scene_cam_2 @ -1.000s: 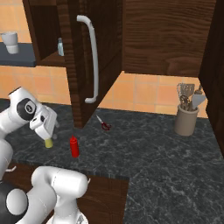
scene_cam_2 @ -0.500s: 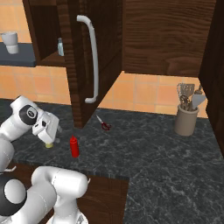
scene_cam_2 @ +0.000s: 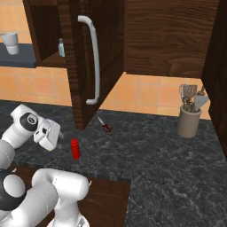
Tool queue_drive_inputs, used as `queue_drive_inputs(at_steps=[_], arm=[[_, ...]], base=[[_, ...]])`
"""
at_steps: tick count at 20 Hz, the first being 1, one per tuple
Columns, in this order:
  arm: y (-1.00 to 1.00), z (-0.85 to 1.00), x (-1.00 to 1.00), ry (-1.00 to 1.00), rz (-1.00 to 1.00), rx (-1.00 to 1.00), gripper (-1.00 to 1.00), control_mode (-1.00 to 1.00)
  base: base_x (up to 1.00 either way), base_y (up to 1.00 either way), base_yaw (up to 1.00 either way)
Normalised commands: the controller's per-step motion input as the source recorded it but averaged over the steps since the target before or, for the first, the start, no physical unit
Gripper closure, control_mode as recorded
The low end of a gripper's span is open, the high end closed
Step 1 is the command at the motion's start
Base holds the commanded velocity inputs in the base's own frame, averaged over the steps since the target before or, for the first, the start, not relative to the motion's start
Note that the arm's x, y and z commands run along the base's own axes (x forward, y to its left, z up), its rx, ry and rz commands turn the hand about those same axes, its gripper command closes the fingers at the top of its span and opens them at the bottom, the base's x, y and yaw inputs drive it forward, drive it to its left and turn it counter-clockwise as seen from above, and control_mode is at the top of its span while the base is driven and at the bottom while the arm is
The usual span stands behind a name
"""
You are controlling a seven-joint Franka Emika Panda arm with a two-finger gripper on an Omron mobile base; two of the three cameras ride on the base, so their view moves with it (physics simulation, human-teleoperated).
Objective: Put the shaker and condiment bottle from the counter next to their counterparts in the cabinet.
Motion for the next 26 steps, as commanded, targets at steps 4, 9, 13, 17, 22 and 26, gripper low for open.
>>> queue_drive_inputs(at_steps=[4, 9, 13, 17, 22, 26], arm=[[-0.09, 0.0, 0.08, 0.04, 0.07, 0.0, -1.0, -1.0], [-0.26, 0.0, 0.13, 0.02, 0.08, 0.04, -1.0, -1.0], [-0.25, -0.06, 0.01, 0.0, 0.03, 0.05, -1.0, -1.0], [-0.21, -0.21, 0.0, 0.0, 0.0, 0.04, -1.0, -1.0], [-0.29, -0.23, 0.11, 0.0, 0.0, 0.07, -1.0, -1.0], [-0.33, -0.21, 0.18, 0.0, 0.0, 0.09, -1.0, -1.0]], base=[[0.0, 0.0, 0.0], [0.0, 0.0, 0.0], [0.0, 0.0, 0.0], [0.0, 0.0, 0.0], [0.0, 0.0, 0.0], [0.0, 0.0, 0.0]])
